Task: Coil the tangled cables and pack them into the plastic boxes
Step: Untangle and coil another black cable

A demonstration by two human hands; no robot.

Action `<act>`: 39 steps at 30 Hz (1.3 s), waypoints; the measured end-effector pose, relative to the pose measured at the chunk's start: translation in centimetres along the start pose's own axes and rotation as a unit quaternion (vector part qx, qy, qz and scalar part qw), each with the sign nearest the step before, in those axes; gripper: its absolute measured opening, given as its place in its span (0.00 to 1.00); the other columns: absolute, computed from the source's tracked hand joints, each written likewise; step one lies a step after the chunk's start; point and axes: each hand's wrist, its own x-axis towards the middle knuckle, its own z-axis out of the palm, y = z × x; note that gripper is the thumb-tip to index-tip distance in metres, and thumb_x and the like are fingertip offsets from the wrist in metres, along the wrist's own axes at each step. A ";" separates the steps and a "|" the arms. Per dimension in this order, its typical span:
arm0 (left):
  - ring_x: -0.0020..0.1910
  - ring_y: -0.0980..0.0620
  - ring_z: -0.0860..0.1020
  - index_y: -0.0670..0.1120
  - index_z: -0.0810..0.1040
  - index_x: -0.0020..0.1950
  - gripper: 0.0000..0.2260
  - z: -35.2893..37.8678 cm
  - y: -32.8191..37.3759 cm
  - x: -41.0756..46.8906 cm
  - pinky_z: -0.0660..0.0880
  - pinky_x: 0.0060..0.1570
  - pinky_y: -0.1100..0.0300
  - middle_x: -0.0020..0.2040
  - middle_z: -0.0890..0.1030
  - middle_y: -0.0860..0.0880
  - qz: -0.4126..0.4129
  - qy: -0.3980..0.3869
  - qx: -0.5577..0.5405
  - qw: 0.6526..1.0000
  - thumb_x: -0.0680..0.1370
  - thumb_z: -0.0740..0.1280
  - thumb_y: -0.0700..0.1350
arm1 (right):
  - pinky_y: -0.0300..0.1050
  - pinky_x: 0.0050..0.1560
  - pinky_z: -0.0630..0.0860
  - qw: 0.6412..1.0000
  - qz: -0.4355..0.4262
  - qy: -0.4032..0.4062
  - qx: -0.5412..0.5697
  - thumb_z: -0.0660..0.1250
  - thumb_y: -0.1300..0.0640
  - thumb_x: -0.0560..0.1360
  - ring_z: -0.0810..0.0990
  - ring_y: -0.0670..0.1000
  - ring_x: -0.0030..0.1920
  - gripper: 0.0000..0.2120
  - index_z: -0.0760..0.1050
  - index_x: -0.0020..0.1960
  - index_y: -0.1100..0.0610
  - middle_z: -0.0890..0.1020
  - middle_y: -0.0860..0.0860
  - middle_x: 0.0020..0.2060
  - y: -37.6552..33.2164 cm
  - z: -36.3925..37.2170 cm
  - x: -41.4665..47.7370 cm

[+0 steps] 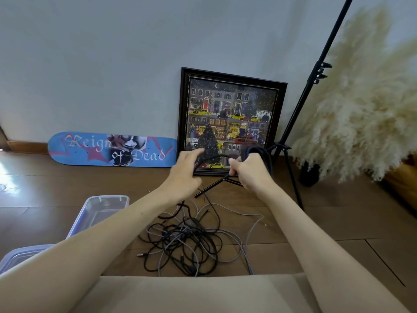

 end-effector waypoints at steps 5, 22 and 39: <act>0.55 0.55 0.75 0.49 0.76 0.60 0.13 0.1 1.4 -0.5 0.71 0.58 0.60 0.56 0.78 0.49 0.060 0.029 -0.073 0.995 0.77 0.65 0.39 | 0.37 0.19 0.56 0.986 -0.023 -0.145 0.082 0.59 0.51 0.82 0.58 0.47 0.14 0.22 0.73 0.35 0.63 0.64 0.51 0.15 -0.8 0.5 -1.6; 0.39 0.68 0.75 0.44 0.83 0.48 0.05 -3.5 1.8 0.0 0.68 0.43 0.76 0.41 0.79 0.56 0.112 -0.017 -0.126 0.986 0.76 0.68 0.39 | 0.36 0.21 0.49 0.864 0.108 -0.432 0.233 0.36 0.21 0.67 0.55 0.47 0.16 0.41 0.64 0.33 0.58 0.60 0.51 0.19 -0.2 0.4 -1.8; 0.30 0.56 0.66 0.47 0.82 0.54 0.08 0.5 1.1 -1.0 0.63 0.27 0.67 0.32 0.73 0.50 -0.134 -0.029 -0.471 0.871 0.79 0.64 0.41 | 0.37 0.17 0.61 0.640 0.057 -0.517 0.565 0.58 0.53 0.80 0.63 0.47 0.14 0.15 0.72 0.40 0.62 0.68 0.50 0.17 -0.4 -1.0 -1.9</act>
